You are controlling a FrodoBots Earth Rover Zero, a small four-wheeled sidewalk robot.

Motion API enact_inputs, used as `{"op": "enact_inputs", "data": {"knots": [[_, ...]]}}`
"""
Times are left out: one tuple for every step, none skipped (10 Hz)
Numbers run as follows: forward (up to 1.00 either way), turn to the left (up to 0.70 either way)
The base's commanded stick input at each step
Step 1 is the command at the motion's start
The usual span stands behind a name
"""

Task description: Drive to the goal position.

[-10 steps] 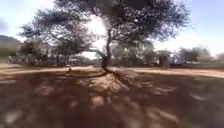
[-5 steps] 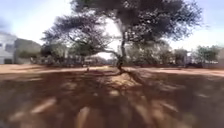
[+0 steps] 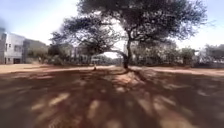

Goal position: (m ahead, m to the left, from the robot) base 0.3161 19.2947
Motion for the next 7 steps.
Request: {"op": "enact_inputs", "data": {"knots": [[1.00, 0.00], [1.00, 0.27], [1.00, 0.27], [1.00, 0.27], [1.00, 0.27], [1.00, 0.27], [1.00, 0.27]]}}
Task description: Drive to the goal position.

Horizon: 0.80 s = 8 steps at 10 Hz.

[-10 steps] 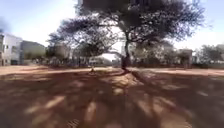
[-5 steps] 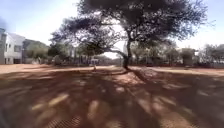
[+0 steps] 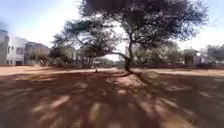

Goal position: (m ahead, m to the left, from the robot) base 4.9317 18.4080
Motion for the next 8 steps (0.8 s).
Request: {"op": "enact_inputs", "data": {"knots": [[1.00, 0.27], [1.00, 0.27], [1.00, 0.27], [1.00, 0.27], [1.00, 0.27], [1.00, 0.27], [1.00, 0.27], [1.00, 0.27]]}}
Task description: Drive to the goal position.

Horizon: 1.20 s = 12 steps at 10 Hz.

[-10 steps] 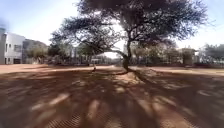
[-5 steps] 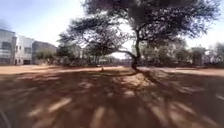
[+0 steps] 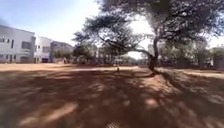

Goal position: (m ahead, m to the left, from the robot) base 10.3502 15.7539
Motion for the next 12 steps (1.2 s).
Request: {"op": "enact_inputs", "data": {"knots": [[1.00, 0.27], [1.00, 0.27], [1.00, 0.27], [1.00, 0.27], [1.00, 0.27], [1.00, 0.27], [1.00, 0.27], [1.00, 0.27], [1.00, 0.27], [1.00, 0.27], [1.00, 0.27], [1.00, 0.27]]}}
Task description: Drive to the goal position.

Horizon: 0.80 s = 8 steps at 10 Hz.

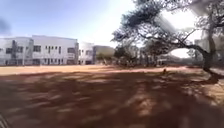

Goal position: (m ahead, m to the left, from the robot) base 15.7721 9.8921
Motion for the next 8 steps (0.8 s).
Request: {"op": "enact_inputs", "data": {"knots": [[1.00, 0.23], [1.00, 0.11], [1.00, 0.00], [1.00, 0.00], [1.00, 0.00], [1.00, 0.00], [1.00, 0.00], [1.00, 0.00]]}}
